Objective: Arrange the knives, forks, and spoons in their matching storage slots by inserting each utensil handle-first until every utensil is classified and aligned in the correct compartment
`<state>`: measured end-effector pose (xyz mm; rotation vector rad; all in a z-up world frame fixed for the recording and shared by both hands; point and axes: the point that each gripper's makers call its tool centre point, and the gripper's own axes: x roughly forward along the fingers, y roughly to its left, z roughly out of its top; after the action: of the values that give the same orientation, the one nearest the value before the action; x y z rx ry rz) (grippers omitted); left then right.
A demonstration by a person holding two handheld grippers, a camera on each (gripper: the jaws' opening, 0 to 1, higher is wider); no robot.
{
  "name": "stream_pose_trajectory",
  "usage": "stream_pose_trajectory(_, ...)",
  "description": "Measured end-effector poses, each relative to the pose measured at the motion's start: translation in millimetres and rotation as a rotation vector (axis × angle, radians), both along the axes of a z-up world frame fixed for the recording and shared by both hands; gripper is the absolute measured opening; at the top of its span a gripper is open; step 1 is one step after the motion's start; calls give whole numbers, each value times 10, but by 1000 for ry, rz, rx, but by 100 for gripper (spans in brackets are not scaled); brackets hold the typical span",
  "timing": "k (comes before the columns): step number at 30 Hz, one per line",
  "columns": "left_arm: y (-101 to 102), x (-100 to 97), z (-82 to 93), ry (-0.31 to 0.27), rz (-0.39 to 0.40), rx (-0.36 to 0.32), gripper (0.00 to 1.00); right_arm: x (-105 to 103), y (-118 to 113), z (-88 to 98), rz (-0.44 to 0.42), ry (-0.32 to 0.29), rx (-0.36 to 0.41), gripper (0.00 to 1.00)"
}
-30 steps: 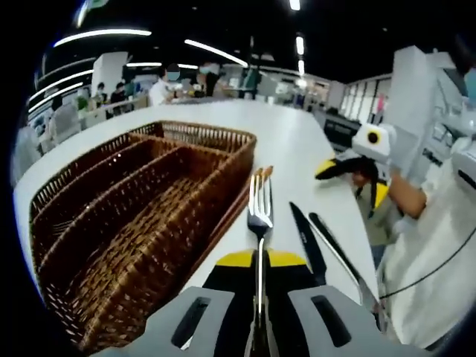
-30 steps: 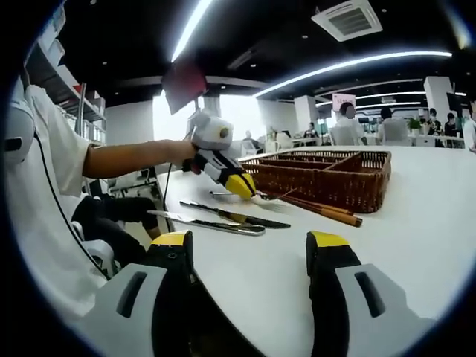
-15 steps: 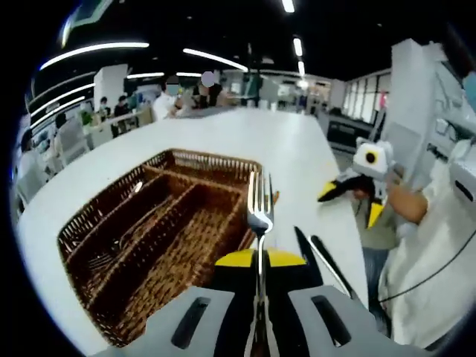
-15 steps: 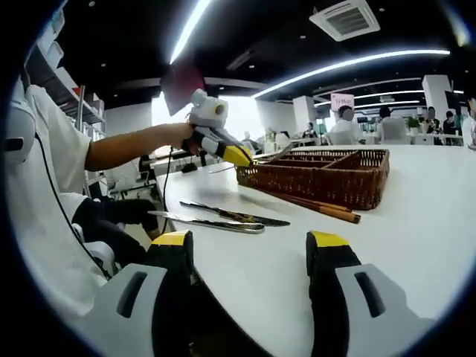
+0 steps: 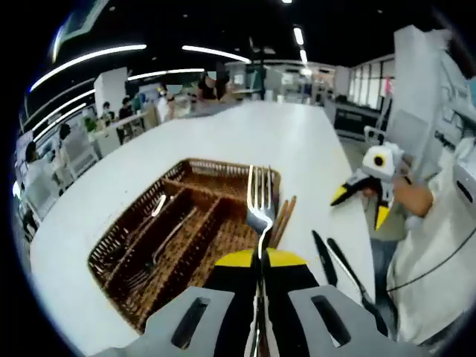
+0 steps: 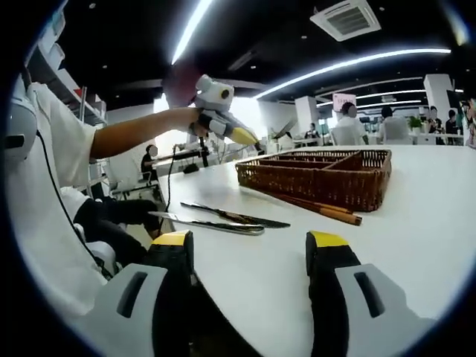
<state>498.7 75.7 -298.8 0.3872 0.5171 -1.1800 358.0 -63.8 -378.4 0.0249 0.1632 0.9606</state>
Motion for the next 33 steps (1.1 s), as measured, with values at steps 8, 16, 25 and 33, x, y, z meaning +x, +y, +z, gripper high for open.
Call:
stream_pose_trajectory(8, 99, 328, 57, -95, -1, 127, 2, 56, -61, 18, -19, -3, 18, 63)
stream_pose_trajectory(16, 18, 489, -25, -75, -18, 137, 2, 148, -181, -37, -43, -1, -5, 62)
stream_pose_trajectory(25, 139, 881, 65, -75, -15, 207, 3, 207, -245, 5, -61, -8, -4, 61)
stream_pose_trajectory(33, 66, 1158, -153, -94, -34, 239, 3, 240, -270, 122, -74, -37, -3, 61)
